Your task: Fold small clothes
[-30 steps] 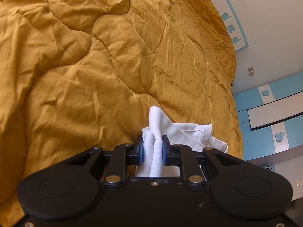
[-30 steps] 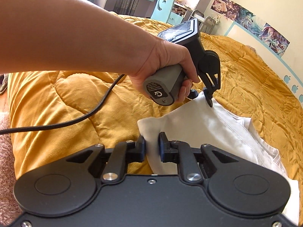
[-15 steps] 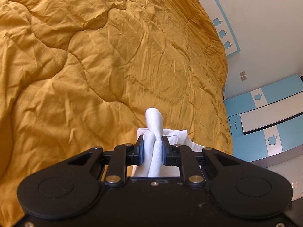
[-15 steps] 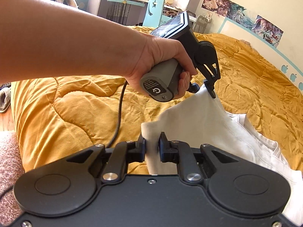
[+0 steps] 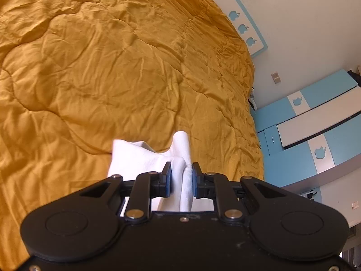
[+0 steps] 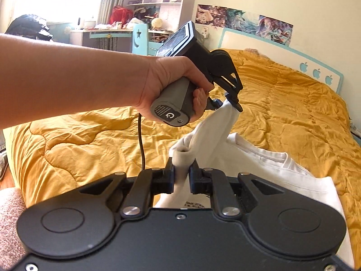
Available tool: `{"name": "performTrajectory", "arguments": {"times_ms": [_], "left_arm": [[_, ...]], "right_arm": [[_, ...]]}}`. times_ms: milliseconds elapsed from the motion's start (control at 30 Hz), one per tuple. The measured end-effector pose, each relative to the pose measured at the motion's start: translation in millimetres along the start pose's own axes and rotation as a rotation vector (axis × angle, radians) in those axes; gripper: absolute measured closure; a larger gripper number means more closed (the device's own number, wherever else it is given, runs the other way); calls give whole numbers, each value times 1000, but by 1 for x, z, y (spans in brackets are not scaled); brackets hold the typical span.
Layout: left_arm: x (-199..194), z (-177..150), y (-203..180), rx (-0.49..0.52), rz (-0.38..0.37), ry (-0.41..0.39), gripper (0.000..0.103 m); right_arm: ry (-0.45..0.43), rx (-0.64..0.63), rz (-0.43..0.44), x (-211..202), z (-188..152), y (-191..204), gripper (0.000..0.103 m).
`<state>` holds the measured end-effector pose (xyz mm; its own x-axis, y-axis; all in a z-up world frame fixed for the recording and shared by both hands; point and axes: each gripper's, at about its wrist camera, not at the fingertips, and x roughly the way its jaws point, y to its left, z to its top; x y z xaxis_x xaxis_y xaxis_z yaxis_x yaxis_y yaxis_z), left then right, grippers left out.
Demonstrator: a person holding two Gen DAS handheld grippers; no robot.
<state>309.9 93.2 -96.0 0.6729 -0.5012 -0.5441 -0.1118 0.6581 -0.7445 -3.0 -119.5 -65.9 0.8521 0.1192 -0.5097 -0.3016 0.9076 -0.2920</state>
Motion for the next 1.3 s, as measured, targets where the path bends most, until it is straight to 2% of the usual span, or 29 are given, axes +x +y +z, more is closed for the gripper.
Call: {"name": "performTrajectory", "arguments": {"times_ms": [300, 633, 833, 1000, 1167, 1300], "left_arm": [[67, -36, -92, 85, -7, 32, 89], [150, -91, -153, 124, -20, 66, 89], [194, -117, -170, 156, 8, 99, 89], [222, -135, -171, 173, 33, 124, 89], [237, -143, -174, 202, 49, 132, 89], [240, -146, -181, 203, 33, 138, 89]], "right_arm": [[-43, 164, -131, -30, -22, -78, 93], [-23, 344, -279, -48, -68, -164, 93], [8, 420, -331, -46, -103, -202, 93], [31, 538, -312, -43, -130, -224, 93], [35, 604, -299, -42, -145, -232, 93], [13, 642, -306, -46, -151, -234, 93]]}}
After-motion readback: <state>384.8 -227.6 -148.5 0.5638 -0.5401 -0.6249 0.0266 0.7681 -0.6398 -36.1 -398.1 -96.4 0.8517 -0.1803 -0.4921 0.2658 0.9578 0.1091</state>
